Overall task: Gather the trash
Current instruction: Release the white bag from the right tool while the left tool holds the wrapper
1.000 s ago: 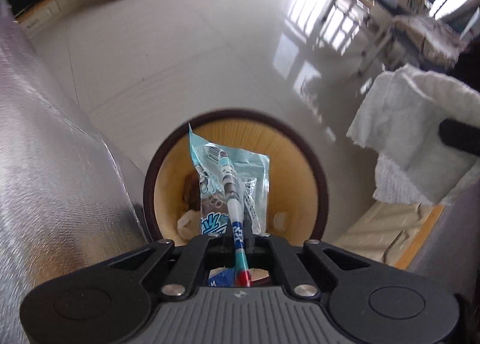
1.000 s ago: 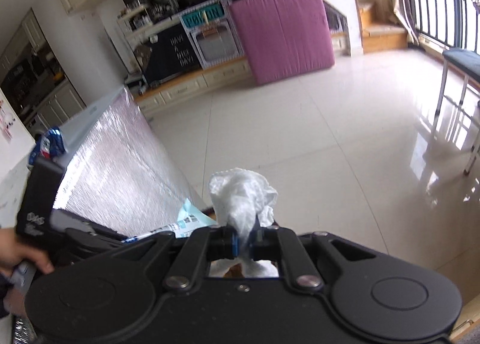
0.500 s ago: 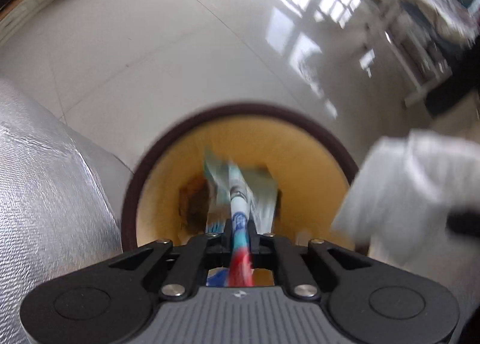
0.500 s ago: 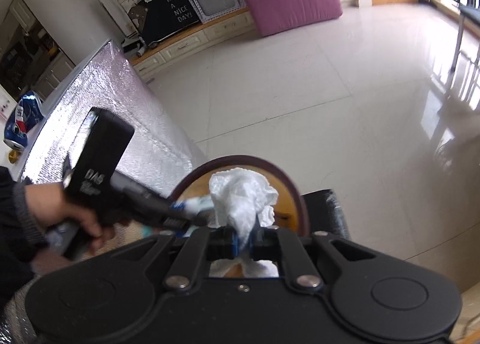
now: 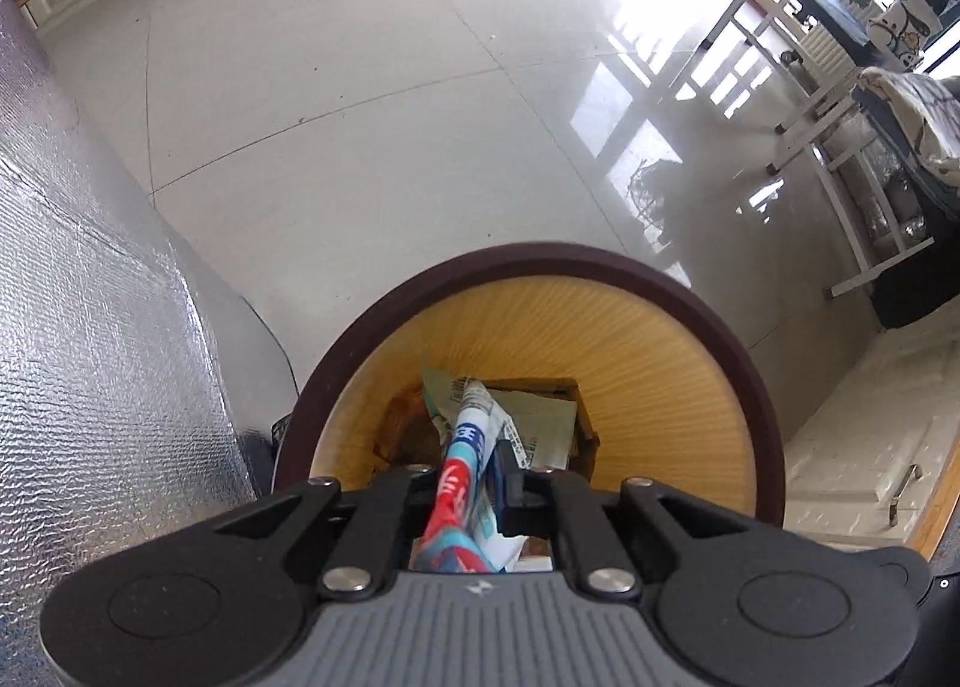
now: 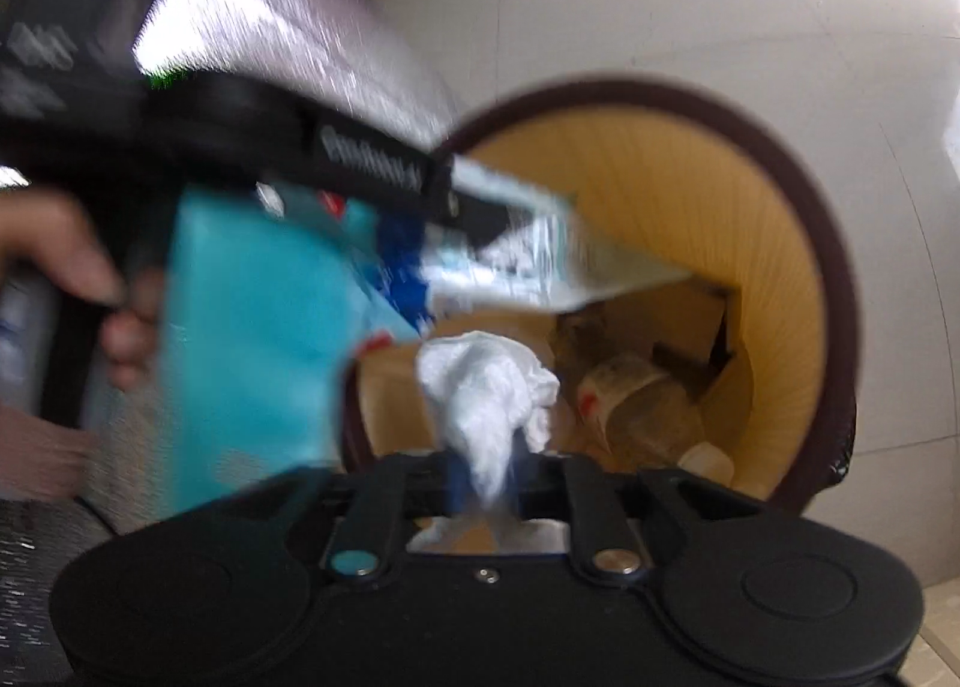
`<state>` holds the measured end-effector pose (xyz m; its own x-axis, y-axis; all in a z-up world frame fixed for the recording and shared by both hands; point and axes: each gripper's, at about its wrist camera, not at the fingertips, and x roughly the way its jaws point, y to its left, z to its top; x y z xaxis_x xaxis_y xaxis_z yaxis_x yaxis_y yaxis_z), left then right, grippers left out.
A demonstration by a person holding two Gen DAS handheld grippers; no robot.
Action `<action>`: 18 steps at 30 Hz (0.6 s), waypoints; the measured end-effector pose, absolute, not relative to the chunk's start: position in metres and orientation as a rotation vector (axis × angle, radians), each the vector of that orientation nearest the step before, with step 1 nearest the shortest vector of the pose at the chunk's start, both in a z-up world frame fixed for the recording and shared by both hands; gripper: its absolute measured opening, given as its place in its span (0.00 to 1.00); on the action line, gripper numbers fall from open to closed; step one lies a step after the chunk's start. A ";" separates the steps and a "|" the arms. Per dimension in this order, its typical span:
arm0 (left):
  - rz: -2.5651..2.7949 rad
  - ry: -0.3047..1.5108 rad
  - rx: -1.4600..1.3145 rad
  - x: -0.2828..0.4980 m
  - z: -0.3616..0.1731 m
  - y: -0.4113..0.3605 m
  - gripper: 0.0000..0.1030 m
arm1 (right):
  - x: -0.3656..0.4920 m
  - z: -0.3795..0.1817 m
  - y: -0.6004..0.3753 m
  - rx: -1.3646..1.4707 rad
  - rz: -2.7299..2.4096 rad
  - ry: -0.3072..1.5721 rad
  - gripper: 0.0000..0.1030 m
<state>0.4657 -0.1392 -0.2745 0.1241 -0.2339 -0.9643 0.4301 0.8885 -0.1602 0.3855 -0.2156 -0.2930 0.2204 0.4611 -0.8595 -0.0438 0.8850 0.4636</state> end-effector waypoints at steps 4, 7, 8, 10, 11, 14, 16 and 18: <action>-0.506 1.381 0.208 0.464 -0.281 -0.148 0.07 | 0.375 -0.282 -0.218 0.306 0.330 1.255 0.66; -0.560 1.401 0.238 0.461 -0.284 -0.154 0.02 | 0.376 -0.270 -0.239 0.343 0.304 1.239 0.66; -0.594 1.412 0.231 0.459 -0.284 -0.157 0.02 | 0.377 -0.265 -0.244 0.353 0.294 1.225 0.66; -0.693 1.430 0.179 0.456 -0.282 -0.160 0.01 | 0.376 -0.255 -0.256 0.377 0.270 1.194 0.66; -0.754 1.417 0.151 0.453 -0.279 -0.163 0.01 | 0.374 -0.250 -0.262 0.391 0.261 1.179 0.66; -0.922 1.306 0.089 0.447 -0.264 -0.170 0.01 | 0.366 -0.236 -0.277 0.414 0.224 1.136 0.66; -0.936 1.262 0.118 0.445 -0.262 -0.173 0.02 | 0.362 -0.232 -0.286 0.429 0.196 1.113 0.65; -0.865 1.244 0.271 0.439 -0.274 -0.177 0.02 | 0.358 -0.228 -0.288 0.440 0.179 1.107 0.65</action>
<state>0.4388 -0.1774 -0.2737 0.0616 -0.4236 -0.9038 0.6996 0.6641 -0.2636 0.3577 -0.2881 -0.2282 0.4439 0.3540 -0.8232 0.0771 0.9002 0.4286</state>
